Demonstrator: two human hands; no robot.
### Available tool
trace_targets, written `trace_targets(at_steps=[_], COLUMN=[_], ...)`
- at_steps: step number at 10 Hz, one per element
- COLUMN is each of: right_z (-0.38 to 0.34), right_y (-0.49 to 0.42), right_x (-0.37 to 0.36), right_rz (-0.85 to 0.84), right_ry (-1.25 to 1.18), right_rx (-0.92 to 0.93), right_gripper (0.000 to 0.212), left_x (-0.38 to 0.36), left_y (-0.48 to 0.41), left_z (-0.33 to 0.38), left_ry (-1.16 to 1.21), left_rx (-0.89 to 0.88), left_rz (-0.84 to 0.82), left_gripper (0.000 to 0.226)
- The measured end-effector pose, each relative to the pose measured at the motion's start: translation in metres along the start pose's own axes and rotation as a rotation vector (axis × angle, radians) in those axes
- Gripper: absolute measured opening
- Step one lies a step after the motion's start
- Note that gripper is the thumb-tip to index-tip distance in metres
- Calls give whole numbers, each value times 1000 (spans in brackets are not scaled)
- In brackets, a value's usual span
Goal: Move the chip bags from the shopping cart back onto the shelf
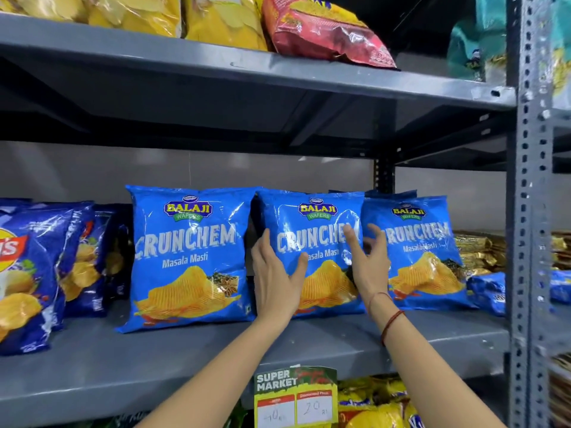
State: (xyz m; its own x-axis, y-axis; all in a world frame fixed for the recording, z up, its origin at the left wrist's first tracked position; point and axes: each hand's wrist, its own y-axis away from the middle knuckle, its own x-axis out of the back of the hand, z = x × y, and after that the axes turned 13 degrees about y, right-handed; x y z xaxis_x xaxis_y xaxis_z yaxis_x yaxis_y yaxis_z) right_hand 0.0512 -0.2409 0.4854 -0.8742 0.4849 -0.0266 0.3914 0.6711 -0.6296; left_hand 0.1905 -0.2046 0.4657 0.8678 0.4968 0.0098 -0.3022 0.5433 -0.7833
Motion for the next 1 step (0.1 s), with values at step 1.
trace_targets(at_steps=[1], right_z=[-31], right_y=[1], right_x=[24], right_rz=[133], right_ry=[-20], right_rx=[69], right_gripper=[50], left_x=[10], left_y=[2], left_z=[8], left_ry=[-104], left_rx=[-195], left_rz=[-4], left_gripper=[75])
